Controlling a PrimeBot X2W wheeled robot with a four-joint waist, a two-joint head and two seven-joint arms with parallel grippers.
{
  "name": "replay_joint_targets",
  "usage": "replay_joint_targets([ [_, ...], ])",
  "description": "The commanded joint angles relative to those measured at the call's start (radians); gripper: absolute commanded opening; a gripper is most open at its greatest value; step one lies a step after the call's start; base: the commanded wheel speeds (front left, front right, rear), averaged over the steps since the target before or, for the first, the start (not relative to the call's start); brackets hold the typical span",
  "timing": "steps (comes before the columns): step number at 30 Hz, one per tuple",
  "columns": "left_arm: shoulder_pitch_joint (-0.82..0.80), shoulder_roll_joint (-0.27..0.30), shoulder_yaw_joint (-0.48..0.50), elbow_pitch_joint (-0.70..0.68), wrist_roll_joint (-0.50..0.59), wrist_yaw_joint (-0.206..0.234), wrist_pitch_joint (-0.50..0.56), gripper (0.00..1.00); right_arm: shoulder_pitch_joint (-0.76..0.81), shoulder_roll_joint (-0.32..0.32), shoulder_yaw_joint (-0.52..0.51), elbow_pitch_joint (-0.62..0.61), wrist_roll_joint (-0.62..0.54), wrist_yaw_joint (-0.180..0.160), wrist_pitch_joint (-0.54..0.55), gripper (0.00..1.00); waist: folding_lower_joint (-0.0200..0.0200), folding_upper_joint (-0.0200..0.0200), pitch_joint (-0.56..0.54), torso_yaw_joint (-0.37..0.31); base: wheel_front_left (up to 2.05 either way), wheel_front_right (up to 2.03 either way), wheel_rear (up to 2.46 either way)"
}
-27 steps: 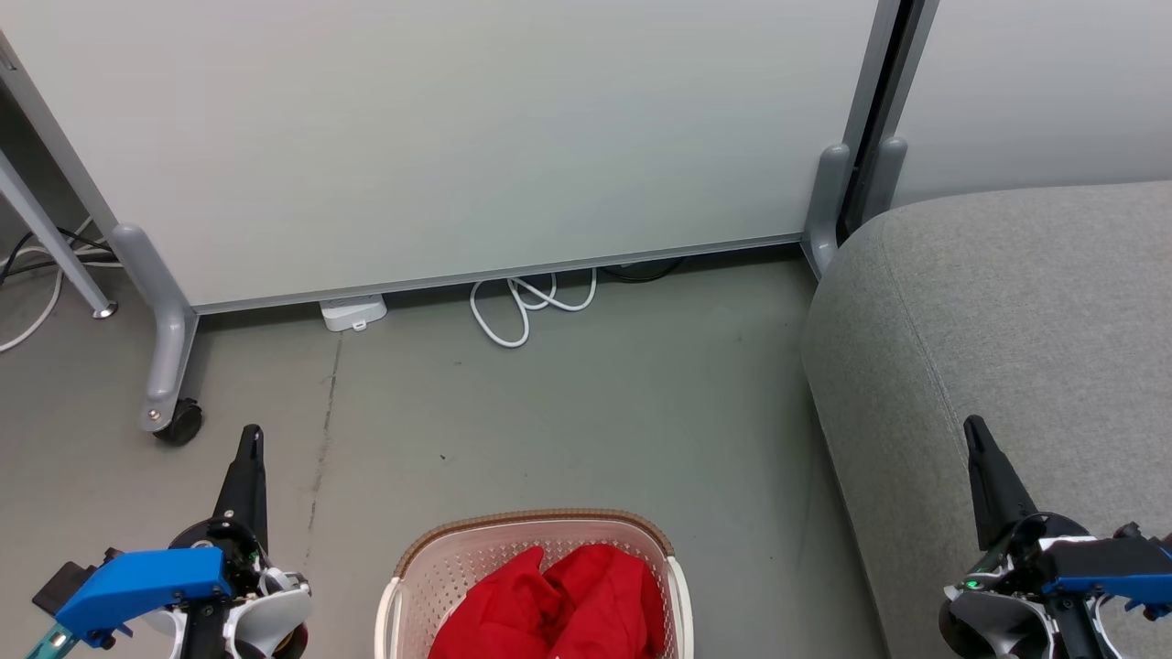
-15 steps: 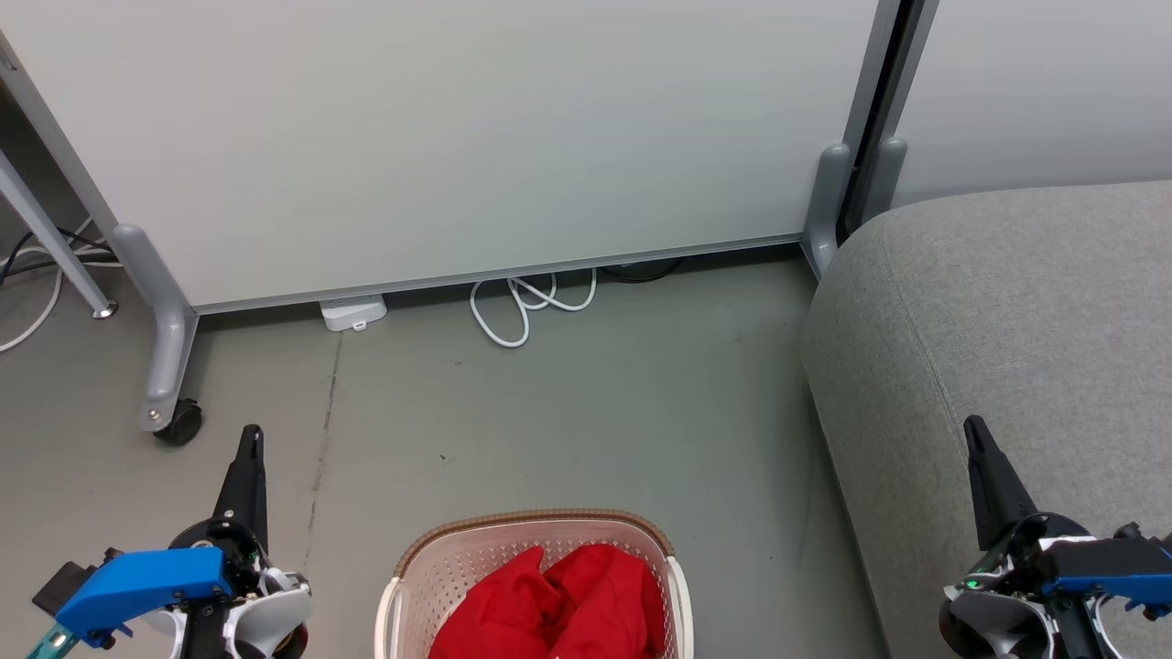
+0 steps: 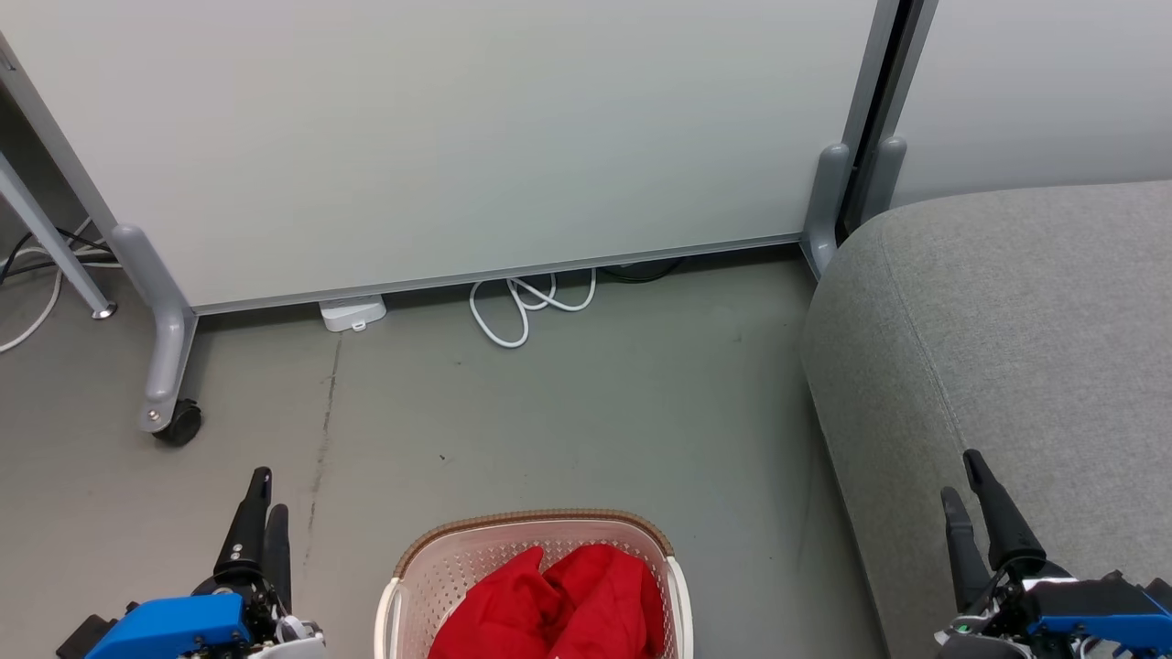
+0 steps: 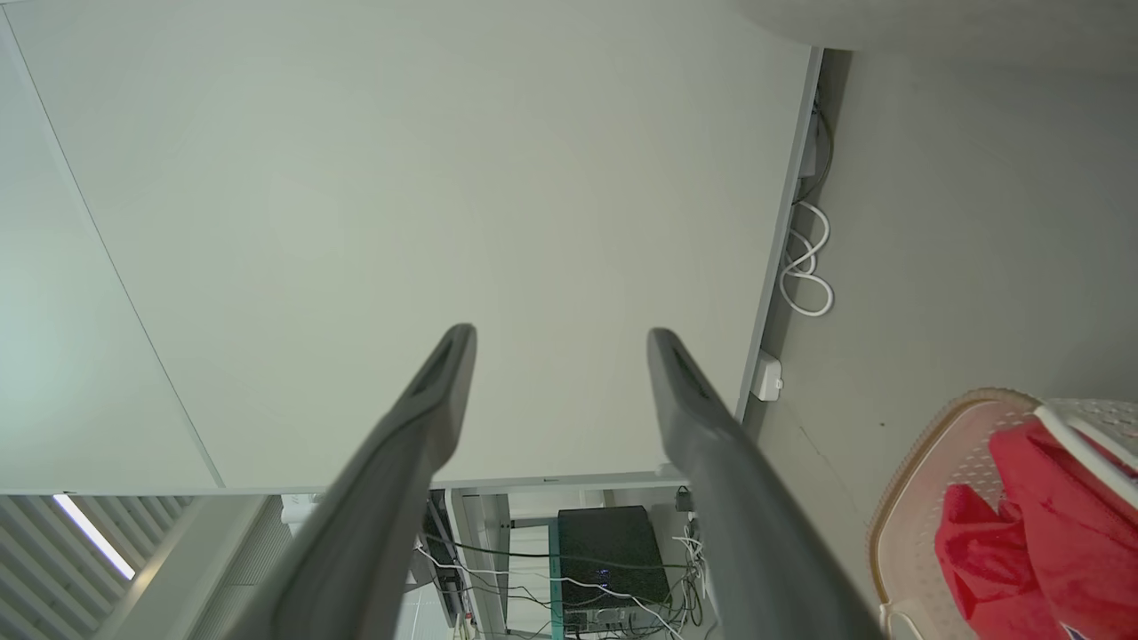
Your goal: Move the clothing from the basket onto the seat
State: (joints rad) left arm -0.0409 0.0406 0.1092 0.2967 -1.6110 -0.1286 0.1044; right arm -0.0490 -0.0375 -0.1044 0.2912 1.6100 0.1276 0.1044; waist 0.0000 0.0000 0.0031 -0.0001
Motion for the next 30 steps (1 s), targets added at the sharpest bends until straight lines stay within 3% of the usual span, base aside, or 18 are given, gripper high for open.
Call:
replay_joint_targets([
  [1, -0.024, 0.006, -0.013, -0.021, 0.005, 0.000, -0.012, 1.00, -0.019, -0.003, 0.008, -0.023, -0.012, 0.001, -0.012, 1.00, 0.0000, 0.0000, 0.000, 0.000, 0.00, 0.00, 0.00],
  [15, -0.028, 0.007, -0.049, -0.045, 0.143, 0.016, -0.075, 1.00, -0.015, -0.005, 0.024, -0.047, -0.197, 0.002, -0.075, 1.00, 0.0000, 0.0000, 0.003, 0.000, 0.00, 0.00, 0.00],
  [30, -0.018, 0.009, -0.095, -0.093, 0.454, 0.035, -0.136, 1.00, -0.011, -0.007, 0.031, -0.073, -0.520, 0.002, -0.136, 1.00, 0.0000, 0.0000, 0.009, 0.004, 0.00, 0.00, 0.00],
])
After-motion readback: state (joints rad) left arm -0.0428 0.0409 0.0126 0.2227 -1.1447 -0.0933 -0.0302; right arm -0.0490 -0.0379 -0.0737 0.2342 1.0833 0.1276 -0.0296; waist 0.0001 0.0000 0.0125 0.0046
